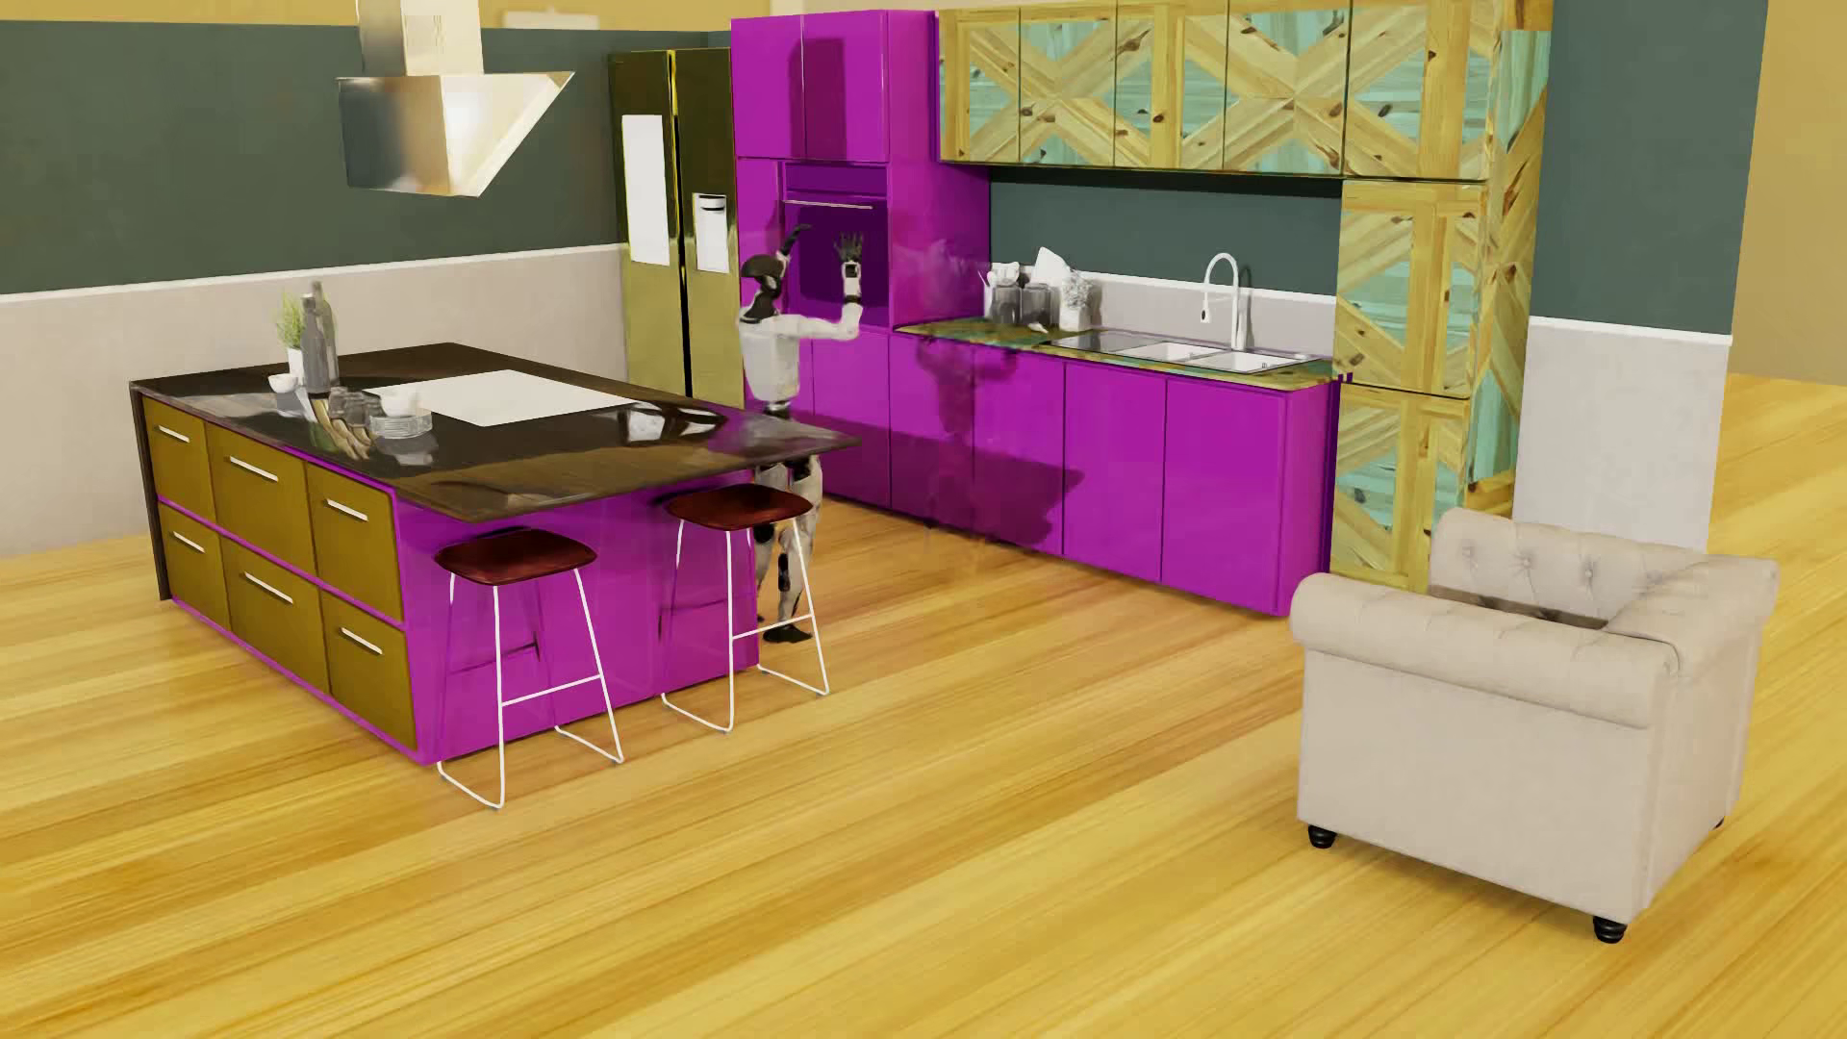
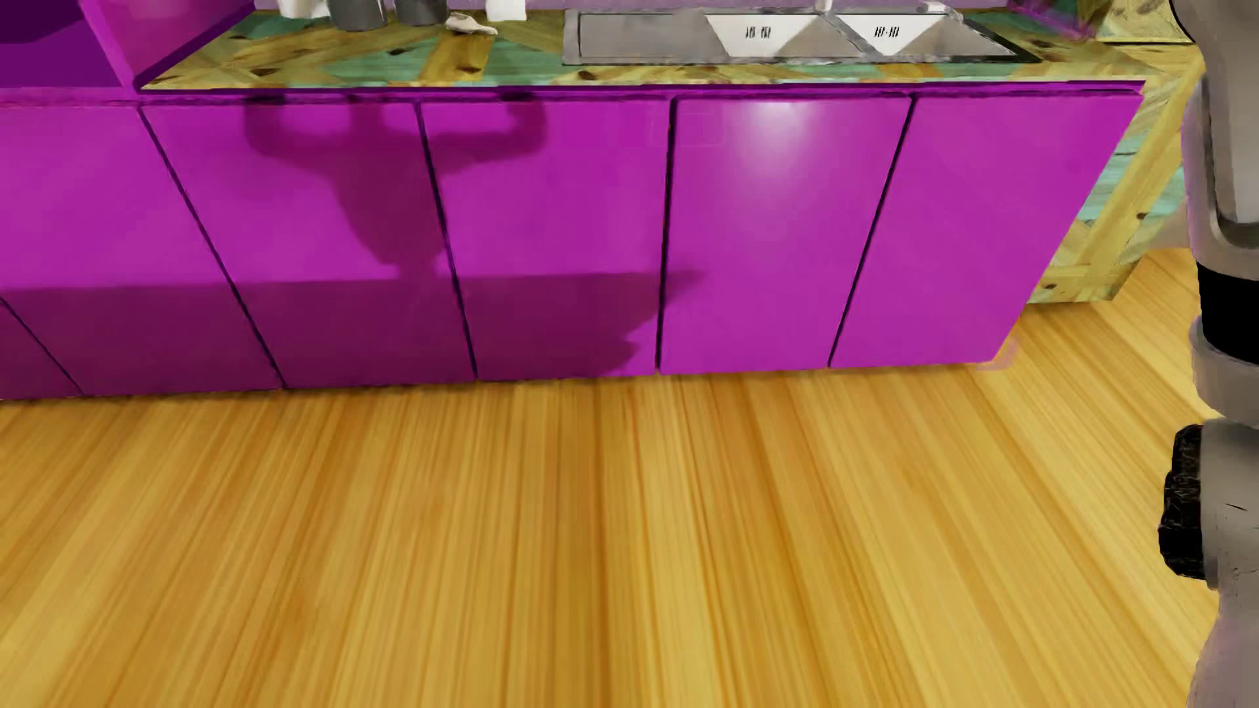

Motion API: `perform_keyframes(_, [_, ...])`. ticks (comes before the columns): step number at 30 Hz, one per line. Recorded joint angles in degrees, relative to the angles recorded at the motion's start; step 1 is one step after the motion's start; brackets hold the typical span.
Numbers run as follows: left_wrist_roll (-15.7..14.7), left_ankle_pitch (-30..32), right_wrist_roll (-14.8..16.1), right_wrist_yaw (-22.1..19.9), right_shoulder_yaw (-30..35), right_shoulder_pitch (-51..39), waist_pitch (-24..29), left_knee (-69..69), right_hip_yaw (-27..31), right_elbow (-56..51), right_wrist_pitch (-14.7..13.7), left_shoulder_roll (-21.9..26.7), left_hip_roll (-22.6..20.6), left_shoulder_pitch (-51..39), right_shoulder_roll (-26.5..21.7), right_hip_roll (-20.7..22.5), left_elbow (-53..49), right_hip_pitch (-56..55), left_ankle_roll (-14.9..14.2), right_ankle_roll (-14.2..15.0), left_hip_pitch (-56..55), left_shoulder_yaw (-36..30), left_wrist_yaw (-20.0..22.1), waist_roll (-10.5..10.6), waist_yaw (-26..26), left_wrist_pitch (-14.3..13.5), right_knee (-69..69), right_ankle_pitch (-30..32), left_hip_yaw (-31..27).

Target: Stay put

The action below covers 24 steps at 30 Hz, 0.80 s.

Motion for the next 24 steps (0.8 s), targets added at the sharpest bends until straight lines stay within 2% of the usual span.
perform_keyframes(8, [0.0, 1.1, 0.0, 0.0, -10.7, 23.0, 0.4, -0.1, 0.0, -7.1, 0.0, -9.9, 0.6, 23.5, 10.6, 0.1, -8.4, -0.1, 0.0, 0.0, -0.2, 12.0, 0.0, -0.1, 0.7, 0.0, 0.4, -0.9, 0.0])
perform_keyframes(13, [0.0, 2.2, 0.0, 0.0, -11.1, 34.1, 0.1, -0.1, 0.0, -9.9, 0.0, -16.5, 1.2, 34.9, 17.6, 0.3, -9.4, -0.1, 0.0, 0.0, -0.3, 18.6, 0.0, -0.2, 0.8, 0.0, 0.8, -1.6, 0.0])
perform_keyframes(19, [0.0, 2.8, 0.0, 0.0, -9.1, 48.8, -0.4, 0.0, 0.0, -14.9, 0.0, -21.0, 1.6, 48.5, 21.7, 0.5, -13.0, 0.3, 0.0, 0.0, -0.2, 15.8, 0.0, -0.5, 1.1, 0.0, 0.8, -1.8, 0.0])
perform_keyframes(24, [0.0, 2.4, 0.0, 0.0, -4.0, 59.2, -0.5, 0.0, 0.0, -16.9, 0.0, -24.7, 1.5, 59.7, 24.0, 0.4, -15.7, 0.5, 0.0, 0.0, 0.1, 12.4, 0.0, -0.7, 0.6, 0.0, 0.7, -1.9, 0.0])
